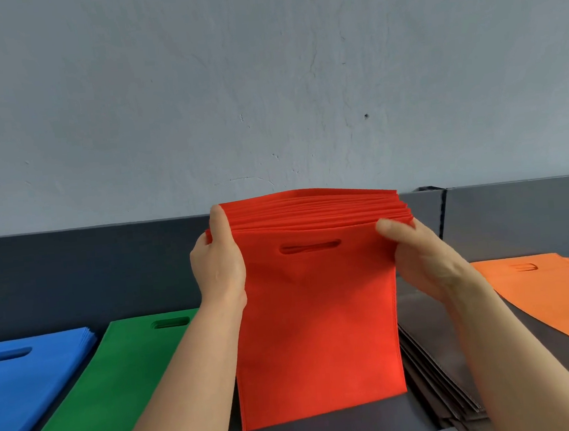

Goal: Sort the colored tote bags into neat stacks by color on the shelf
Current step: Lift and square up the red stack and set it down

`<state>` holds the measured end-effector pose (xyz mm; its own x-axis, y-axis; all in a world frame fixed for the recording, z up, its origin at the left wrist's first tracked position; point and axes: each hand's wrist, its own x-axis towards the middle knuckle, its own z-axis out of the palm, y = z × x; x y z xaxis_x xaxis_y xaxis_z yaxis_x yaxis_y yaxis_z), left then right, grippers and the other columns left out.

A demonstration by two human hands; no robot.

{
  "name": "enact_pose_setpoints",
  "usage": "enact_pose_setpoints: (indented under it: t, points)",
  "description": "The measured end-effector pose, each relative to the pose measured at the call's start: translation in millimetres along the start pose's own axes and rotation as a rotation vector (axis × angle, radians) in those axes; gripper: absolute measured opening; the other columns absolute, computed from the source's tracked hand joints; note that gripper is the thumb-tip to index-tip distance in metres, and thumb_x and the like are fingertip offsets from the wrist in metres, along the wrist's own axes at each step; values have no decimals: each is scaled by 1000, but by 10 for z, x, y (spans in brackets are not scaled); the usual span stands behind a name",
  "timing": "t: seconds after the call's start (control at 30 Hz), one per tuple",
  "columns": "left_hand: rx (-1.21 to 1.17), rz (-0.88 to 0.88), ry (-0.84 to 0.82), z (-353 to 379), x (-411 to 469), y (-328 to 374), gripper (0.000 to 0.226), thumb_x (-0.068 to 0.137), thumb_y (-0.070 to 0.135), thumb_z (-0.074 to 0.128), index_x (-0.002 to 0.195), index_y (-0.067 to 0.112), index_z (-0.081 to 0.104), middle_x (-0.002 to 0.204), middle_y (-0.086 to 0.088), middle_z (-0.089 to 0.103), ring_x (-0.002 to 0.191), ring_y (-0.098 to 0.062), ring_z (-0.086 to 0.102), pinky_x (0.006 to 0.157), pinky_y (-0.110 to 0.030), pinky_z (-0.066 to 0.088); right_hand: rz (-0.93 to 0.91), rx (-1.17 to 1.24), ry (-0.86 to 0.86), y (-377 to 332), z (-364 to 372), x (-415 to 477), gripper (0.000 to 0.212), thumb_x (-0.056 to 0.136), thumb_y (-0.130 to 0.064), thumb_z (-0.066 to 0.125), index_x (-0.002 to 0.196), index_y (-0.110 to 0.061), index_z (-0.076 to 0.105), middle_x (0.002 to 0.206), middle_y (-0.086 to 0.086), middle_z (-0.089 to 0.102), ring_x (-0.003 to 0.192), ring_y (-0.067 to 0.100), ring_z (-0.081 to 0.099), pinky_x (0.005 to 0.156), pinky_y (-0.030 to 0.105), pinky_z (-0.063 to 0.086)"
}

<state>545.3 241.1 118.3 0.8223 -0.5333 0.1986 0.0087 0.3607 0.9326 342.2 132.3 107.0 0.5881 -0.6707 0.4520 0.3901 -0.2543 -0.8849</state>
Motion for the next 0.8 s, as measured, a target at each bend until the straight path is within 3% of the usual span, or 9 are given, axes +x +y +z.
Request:
enact_pose_setpoints:
  t: [0.07,0.13,0.17,0.2,0.3,0.43,0.57,0.7,0.8]
  points:
    - [-3,-11,-46,-1,33,-8,37,89,64,41,73,31,44,74,18,37,68,-1,38,82,-33,28,9,-119,12,71,-52,5,54,70,-13,78,121,-6,58,117,14,66,107,27,64,90,38,52]
    - [-47,-7,-141,-6,49,-36,43,87,67,43,107,31,56,92,25,43,93,-1,43,88,-31,25,24,-209,221,142,-95,46,49,73,8,71,118,-5,59,109,12,69,100,26,67,94,45,51]
    - [-79,28,-195,-16,44,-45,48,86,65,46,120,32,53,104,27,44,106,1,42,93,-28,24,20,-207,315,167,-106,64,47,73,11,68,116,-5,60,105,10,71,95,24,68,92,45,52]
    - [-104,81,-236,-30,55,-61,44,85,58,51,119,31,52,110,25,48,110,3,43,95,-26,26,-1,-185,371,167,-112,81,45,73,12,67,115,-4,61,102,9,71,92,22,69,89,42,54]
    - [-79,262,-255,-61,91,-50,33,76,23,52,108,15,51,91,9,60,81,0,57,76,-23,44,-82,-147,416,87,-119,158,43,74,9,69,114,-3,61,101,7,72,87,18,70,74,27,56]
    - [227,328,-123,-59,77,-145,27,88,3,42,112,15,49,80,6,57,58,4,54,51,-8,41,-93,-253,400,177,-92,186,38,77,5,69,110,-12,61,102,1,71,91,14,69,80,30,54]
    - [356,268,-106,-94,74,-368,27,91,2,38,115,11,47,82,6,55,65,-3,51,49,-8,37,-67,-307,403,420,-102,147,38,82,5,61,107,-24,58,103,-5,70,94,9,67,85,31,50]
    - [371,291,-121,-99,116,-358,26,93,2,35,112,14,48,79,5,54,61,-7,50,45,-6,37,-104,-314,421,418,-104,174,34,83,0,58,109,-22,60,105,-4,70,97,12,66,86,32,49]
    - [360,310,-119,-101,110,-351,25,95,5,37,114,16,49,84,6,56,65,-6,52,51,-13,39,-113,-321,437,380,-104,176,24,86,-2,57,102,-19,64,99,-2,71,92,14,67,83,32,51]
